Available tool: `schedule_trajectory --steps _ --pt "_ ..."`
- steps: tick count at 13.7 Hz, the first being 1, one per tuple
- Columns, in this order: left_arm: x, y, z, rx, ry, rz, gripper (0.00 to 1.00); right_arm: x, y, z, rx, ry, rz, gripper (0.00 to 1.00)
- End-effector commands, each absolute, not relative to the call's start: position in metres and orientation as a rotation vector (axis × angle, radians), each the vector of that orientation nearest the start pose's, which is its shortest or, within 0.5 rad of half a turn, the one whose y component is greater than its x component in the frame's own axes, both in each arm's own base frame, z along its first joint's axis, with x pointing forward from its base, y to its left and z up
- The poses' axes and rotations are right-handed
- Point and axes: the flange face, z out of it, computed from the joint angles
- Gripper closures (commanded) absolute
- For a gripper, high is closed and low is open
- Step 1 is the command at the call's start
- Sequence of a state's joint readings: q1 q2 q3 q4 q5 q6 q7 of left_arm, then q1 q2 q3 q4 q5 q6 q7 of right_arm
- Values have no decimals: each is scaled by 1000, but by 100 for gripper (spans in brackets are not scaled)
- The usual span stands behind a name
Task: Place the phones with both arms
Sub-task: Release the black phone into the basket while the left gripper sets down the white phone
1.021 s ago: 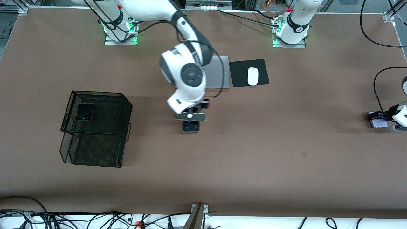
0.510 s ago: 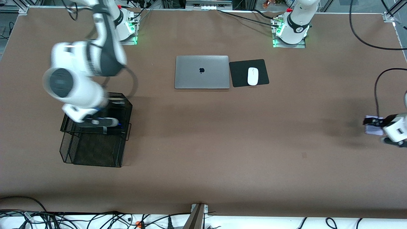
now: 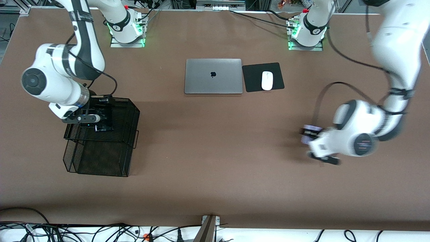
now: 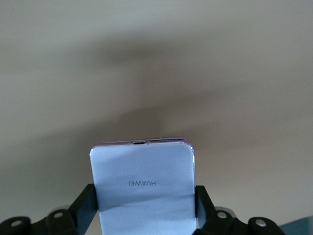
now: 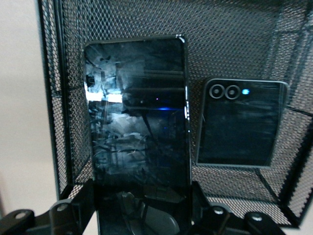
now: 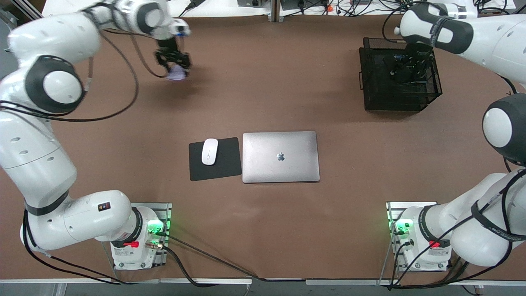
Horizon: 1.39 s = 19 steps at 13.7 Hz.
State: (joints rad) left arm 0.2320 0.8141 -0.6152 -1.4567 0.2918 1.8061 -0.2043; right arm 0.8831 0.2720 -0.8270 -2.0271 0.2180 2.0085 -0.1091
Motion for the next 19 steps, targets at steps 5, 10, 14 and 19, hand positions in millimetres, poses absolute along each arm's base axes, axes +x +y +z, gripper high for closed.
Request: schedule_trajectory --steps 5,10,14,19 --pt "577 -424 232 -3276 55 322 49 576 72 324 -3108 3 230 43" --pt "532 -470 222 -3233 62 373 0 592 79 347 -3107 -27 193 0" --pt "551 -431 247 -3144 -10 435 0 605 80 392 -3101 -91 232 0" --pt "635 -249 318 -3074 -38 496 0 610 103 410 -3113 32 226 0"
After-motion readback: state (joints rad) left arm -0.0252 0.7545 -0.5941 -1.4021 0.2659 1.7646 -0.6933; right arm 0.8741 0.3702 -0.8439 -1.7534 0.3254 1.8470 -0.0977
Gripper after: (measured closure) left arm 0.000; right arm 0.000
